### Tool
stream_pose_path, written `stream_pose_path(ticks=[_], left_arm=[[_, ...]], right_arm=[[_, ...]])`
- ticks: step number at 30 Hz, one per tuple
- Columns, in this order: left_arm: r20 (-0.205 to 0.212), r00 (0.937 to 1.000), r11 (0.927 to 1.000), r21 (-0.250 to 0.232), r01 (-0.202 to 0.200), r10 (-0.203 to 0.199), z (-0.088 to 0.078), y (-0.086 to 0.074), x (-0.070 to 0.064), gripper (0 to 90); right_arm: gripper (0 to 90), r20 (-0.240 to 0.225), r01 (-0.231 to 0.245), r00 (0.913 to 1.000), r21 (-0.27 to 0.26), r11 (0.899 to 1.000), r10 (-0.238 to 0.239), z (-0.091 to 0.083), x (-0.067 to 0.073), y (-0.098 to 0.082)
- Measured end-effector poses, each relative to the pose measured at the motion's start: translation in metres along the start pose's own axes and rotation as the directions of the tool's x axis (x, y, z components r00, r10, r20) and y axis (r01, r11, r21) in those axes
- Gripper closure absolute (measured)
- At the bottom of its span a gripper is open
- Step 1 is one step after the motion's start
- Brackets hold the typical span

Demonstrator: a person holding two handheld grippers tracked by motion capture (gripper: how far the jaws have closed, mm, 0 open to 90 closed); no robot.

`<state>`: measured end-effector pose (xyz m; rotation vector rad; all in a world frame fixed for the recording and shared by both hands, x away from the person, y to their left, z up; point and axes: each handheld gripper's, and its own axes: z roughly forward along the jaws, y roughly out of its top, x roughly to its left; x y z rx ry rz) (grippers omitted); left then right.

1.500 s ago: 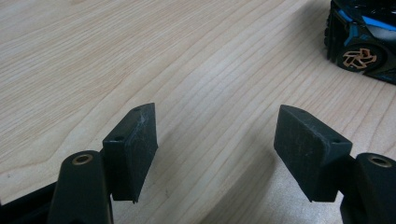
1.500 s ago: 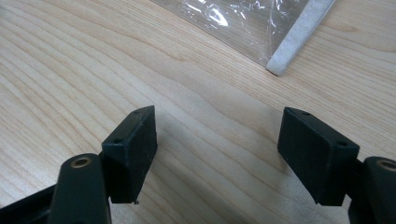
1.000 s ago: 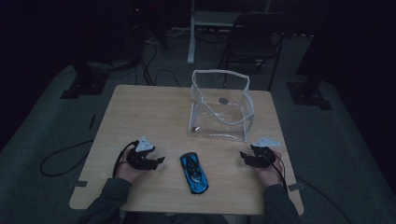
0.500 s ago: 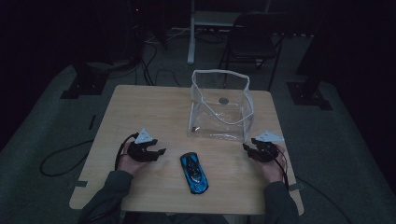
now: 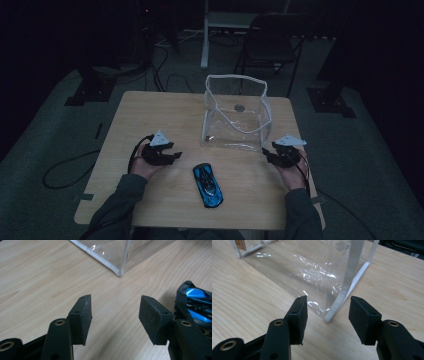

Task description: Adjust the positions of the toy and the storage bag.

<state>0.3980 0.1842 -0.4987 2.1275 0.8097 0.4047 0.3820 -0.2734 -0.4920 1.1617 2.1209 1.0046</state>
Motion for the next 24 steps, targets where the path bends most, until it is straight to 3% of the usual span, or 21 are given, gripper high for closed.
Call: stream_pose_path(ticks=[6, 16, 24], left_arm=[[0.01, 0.9998, 0.9998, -0.01, -0.014, 0.014, 0.005, 0.01, 0.0, 44.4], [0.038, 0.999, 0.9993, -0.032, -0.021, 0.022, 0.016, 0.026, -0.003, 46.1], [0.046, 0.9981, 0.9987, -0.031, -0.04, 0.041, 0.029, 0.041, -0.003, 46.9]], right_arm=[[54.5, -0.007, -0.006, 1.0, -0.017, 1.0, 0.005, -0.001, -0.003, 0.006], [61.4, 0.025, -0.01, 0.9996, -0.03, 1.0, 0.011, 0.001, -0.01, 0.018], [67.9, 0.001, -0.024, 0.9997, -0.02, 1.0, 0.024, 0.012, -0.018, 0.027]])
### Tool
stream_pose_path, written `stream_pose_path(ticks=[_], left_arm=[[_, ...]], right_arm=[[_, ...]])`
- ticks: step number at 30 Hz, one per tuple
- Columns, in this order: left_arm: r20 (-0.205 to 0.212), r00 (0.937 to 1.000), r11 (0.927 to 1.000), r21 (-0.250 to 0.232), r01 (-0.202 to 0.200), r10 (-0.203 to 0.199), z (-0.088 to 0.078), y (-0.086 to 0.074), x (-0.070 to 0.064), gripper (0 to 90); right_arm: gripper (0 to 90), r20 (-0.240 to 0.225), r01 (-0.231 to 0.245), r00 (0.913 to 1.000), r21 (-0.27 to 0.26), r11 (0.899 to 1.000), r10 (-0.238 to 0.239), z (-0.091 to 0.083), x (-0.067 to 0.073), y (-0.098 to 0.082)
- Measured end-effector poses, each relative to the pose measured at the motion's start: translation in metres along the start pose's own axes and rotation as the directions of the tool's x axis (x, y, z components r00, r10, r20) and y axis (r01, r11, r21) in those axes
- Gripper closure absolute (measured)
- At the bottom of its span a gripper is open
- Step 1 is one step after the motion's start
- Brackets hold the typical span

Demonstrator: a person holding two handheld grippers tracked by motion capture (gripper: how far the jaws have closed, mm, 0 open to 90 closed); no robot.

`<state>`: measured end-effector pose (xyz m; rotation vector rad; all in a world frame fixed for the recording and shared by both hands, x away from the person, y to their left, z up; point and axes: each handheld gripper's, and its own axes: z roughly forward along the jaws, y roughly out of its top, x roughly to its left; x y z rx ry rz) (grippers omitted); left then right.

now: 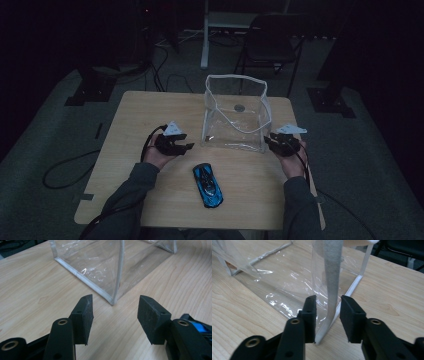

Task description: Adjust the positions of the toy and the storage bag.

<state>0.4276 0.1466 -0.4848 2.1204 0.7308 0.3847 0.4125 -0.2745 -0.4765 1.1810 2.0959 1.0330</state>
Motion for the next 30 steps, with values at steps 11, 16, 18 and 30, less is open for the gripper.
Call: stream_pose_path(ticks=[11, 16, 18, 30], left_arm=[[0.004, 0.9995, 0.9994, -0.01, -0.032, 0.032, 0.014, 0.018, -0.002, 55.5], [0.012, 0.9984, 0.9985, -0.009, -0.055, 0.055, 0.022, 0.024, -0.006, 54.8], [0.01, 0.9983, 0.9983, -0.006, -0.057, 0.057, 0.026, 0.027, -0.007, 54.7], [-0.01, 0.9985, 0.9985, -0.008, -0.054, 0.054, 0.044, 0.044, -0.009, 66.6]], right_arm=[[85.4, 0.022, 0.052, 0.9984, 0.009, 0.999, -0.052, 0.0, 0.004, 0.001], [87.2, 0.014, 0.052, 0.9985, -0.005, 0.999, -0.052, -0.002, 0.007, -0.001], [87.7, 0.01, 0.064, 0.9979, -0.009, 0.998, -0.064, -0.003, 0.009, -0.002], [87.9, -0.035, 0.081, 0.996, -0.023, 0.996, -0.082, -0.004, 0.016, -0.002]])
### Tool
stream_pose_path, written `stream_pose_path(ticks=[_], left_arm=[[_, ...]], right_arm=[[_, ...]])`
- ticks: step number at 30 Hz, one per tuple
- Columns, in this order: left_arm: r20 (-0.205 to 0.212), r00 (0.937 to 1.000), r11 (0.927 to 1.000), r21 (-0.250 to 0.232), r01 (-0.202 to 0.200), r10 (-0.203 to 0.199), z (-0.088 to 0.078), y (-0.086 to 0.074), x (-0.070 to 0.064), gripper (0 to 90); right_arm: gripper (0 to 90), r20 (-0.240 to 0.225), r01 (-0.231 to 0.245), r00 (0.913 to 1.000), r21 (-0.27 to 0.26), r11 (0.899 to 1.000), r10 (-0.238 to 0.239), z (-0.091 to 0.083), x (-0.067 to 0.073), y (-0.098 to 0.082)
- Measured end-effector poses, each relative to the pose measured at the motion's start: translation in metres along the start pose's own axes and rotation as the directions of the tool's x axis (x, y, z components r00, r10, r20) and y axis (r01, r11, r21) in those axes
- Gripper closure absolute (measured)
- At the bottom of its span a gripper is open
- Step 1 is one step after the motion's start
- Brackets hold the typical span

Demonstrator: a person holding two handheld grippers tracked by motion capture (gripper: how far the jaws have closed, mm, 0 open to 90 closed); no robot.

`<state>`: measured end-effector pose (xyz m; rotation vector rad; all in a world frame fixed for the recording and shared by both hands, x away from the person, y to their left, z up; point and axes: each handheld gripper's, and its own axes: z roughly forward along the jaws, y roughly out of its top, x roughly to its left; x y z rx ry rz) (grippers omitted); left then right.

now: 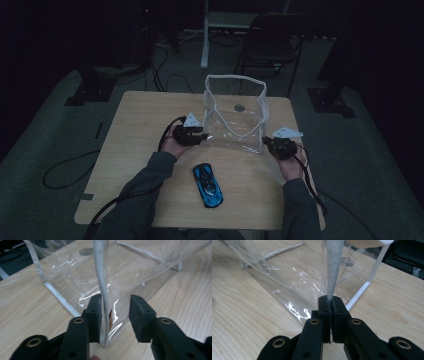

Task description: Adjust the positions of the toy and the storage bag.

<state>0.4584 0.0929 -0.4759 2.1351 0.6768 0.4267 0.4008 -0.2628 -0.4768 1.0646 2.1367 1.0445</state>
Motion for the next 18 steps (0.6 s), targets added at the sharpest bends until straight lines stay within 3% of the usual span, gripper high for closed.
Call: stream_pose_path(ticks=[6, 18], left_arm=[[-0.025, 0.9997, 1.0, 0.003, 0.009, -0.009, -0.003, -0.003, 0.006, 86.8], [-0.056, 0.9982, 0.9997, 0.018, -0.018, 0.019, -0.012, -0.008, 0.005, 88.0]], right_arm=[[87.9, -0.006, 0.004, 1.0, 0.001, 1.0, -0.004, -0.001, 0.002, 0.001], [87.8, -0.029, 0.025, 0.9993, 0.001, 1.0, -0.025, 0.002, 0.007, 0.003]])
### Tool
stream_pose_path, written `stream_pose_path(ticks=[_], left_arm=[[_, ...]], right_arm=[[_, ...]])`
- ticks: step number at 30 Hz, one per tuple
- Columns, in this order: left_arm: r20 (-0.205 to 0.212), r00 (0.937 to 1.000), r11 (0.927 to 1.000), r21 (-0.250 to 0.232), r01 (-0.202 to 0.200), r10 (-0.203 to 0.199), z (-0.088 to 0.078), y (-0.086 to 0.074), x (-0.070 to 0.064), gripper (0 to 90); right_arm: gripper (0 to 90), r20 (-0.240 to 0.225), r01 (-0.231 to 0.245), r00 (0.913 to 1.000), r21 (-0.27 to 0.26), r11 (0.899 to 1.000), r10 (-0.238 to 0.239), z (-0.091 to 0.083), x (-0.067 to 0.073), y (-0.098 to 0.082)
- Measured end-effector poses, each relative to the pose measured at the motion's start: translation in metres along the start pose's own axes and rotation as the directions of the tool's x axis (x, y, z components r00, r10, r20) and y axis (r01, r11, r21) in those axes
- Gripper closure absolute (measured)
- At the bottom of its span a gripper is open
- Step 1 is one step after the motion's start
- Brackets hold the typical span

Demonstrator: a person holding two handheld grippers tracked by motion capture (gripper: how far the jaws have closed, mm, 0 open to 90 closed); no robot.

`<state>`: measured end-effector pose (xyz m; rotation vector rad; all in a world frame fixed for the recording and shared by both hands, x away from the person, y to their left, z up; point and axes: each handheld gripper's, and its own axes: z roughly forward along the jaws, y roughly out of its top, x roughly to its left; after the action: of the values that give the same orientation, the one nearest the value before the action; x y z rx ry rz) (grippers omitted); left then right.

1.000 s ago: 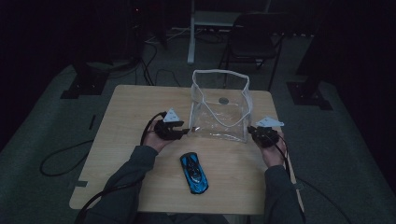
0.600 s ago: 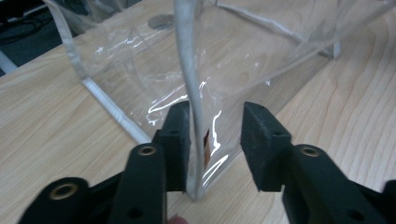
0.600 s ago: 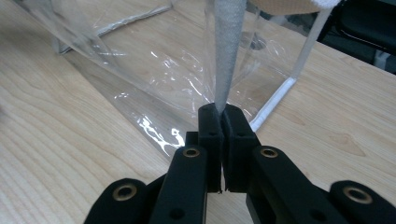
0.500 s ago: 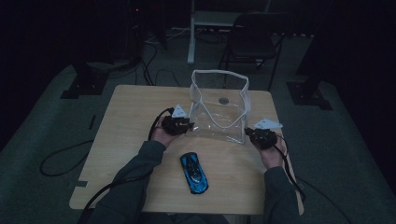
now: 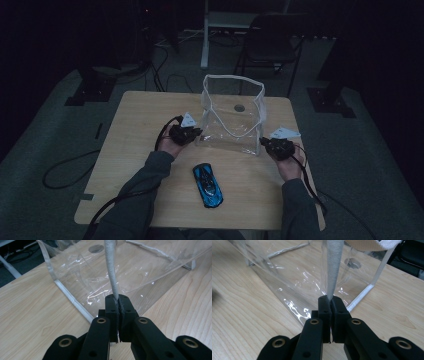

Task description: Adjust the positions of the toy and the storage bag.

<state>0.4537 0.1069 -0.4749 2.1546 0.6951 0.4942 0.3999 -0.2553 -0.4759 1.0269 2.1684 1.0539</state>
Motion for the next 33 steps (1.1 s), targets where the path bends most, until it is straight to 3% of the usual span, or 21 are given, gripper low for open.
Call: stream_pose_path(ticks=[33], left_arm=[[-0.046, 0.9988, 0.9999, 0.008, 0.014, -0.013, -0.043, -0.033, 0.007, 88.0]], right_arm=[[87.6, -0.078, 0.085, 0.9933, -0.004, 0.996, -0.085, 0.019, 0.028, 0.02]])
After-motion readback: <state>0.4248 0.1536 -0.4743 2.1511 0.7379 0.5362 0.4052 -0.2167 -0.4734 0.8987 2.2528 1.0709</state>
